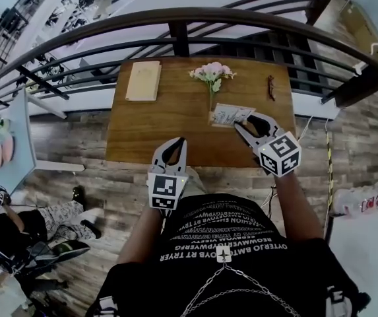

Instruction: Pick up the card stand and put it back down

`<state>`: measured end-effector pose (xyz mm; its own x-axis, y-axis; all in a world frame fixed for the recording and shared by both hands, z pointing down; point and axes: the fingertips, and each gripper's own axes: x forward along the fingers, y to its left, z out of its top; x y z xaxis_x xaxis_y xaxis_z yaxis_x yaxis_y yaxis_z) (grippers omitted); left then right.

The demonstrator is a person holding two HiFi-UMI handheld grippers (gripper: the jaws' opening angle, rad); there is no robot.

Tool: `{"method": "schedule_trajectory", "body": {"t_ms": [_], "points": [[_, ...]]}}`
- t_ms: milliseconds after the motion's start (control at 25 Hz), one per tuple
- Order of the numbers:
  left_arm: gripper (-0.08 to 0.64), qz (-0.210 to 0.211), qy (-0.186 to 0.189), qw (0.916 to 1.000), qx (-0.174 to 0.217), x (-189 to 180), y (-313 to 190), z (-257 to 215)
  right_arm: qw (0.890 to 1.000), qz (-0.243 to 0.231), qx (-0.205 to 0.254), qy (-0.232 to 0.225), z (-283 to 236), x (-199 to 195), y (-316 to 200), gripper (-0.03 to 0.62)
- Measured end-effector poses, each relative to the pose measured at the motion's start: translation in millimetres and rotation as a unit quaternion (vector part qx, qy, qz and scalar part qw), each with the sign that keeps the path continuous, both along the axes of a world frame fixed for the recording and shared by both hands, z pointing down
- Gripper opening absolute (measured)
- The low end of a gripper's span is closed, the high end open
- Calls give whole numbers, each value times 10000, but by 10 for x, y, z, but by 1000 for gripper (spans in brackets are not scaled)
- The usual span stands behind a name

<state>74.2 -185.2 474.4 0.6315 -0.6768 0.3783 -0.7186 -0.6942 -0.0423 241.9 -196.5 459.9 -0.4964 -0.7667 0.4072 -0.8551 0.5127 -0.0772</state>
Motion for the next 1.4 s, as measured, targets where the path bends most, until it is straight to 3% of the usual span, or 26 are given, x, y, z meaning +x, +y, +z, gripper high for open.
{"method": "schedule_trajectory", "body": {"t_ms": [360,760,1040,1400], "points": [[29,117,-32,9999,-6,70,198,3,9999,-71,152,-24,-272,-26,99,160],[29,4,-139,9998,-115,-127,259,60,9998,-111,153,-96,-273,-161,50,160],[29,35,-212,9996,-174,-167,-36,91,9999,-5,39,-166,-143,-165,-183,160],[29,98,-445,9985,-319,-307,-647,237,9994,87,-298,-166,396,-279,-716,160]]}}
